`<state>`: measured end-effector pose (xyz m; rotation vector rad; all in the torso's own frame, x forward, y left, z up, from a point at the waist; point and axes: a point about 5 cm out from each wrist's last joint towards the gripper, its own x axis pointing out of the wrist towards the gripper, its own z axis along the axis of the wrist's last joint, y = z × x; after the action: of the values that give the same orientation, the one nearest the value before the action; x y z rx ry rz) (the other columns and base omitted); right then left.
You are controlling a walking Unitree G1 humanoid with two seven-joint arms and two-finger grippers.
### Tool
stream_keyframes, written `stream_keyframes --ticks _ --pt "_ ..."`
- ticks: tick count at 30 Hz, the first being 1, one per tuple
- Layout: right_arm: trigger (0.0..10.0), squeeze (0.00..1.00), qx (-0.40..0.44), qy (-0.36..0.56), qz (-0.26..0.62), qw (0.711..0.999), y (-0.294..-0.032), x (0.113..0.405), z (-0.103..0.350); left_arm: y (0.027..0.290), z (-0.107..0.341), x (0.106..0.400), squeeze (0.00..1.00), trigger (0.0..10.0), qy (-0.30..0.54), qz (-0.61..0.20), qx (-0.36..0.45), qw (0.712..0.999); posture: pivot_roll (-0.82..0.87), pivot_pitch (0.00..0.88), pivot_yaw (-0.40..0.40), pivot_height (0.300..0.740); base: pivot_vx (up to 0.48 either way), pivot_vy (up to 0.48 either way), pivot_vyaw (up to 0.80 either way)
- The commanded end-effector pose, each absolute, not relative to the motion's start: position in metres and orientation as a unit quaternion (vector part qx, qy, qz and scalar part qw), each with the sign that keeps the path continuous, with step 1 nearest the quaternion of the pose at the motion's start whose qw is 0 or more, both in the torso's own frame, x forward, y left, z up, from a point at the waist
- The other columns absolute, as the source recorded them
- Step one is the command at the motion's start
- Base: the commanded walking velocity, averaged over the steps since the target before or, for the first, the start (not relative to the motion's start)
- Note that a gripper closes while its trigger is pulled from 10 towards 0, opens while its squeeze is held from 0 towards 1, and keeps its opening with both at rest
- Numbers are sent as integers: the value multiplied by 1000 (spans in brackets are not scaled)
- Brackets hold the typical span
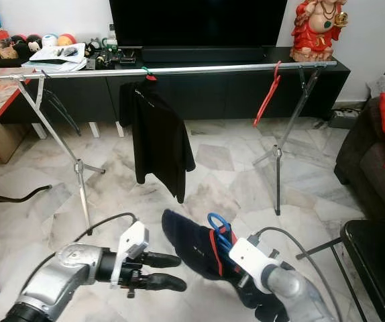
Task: Hang hanger
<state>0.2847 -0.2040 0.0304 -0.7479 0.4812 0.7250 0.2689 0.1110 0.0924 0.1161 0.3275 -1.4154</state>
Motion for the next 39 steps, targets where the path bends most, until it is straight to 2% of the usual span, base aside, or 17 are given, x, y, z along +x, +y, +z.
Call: stream_keyframes --ticks 1,2,5,9,18,19,39 --pt "0 0 -359 203 382 827 -196 283 33 111 89 269 1000 10000 154 -645 70 745 -7 63 -9 740 0 0 0" --pt "0 0 -359 203 382 827 -196 283 33 111 89 269 1000 10000 154 -645 70 745 -7 63 -9 740 0 0 0" --pt "0 0 -382 189 446 787 -192 277 33 109 88 276 1000 10000 146 -636 101 751 -4 53 -11 740 0 0 0" --pt "0 0 -409 193 463 762 -194 277 31 105 88 284 1000 10000 138 -626 137 755 -1 53 -16 740 0 0 0" --pt "0 0 -397 171 494 754 -187 277 34 101 88 293 1000 10000 123 -615 173 760 0 64 -16 740 0 0 0" --pt "0 0 -399 168 495 753 -187 277 34 102 86 292 0 10000 128 -619 173 755 0 64 -16 740 0 0 0" --pt "0 0 -381 111 531 749 -173 284 54 87 72 287 0 10000 136 -649 177 728 -10 76 -11 740 0 0 0"
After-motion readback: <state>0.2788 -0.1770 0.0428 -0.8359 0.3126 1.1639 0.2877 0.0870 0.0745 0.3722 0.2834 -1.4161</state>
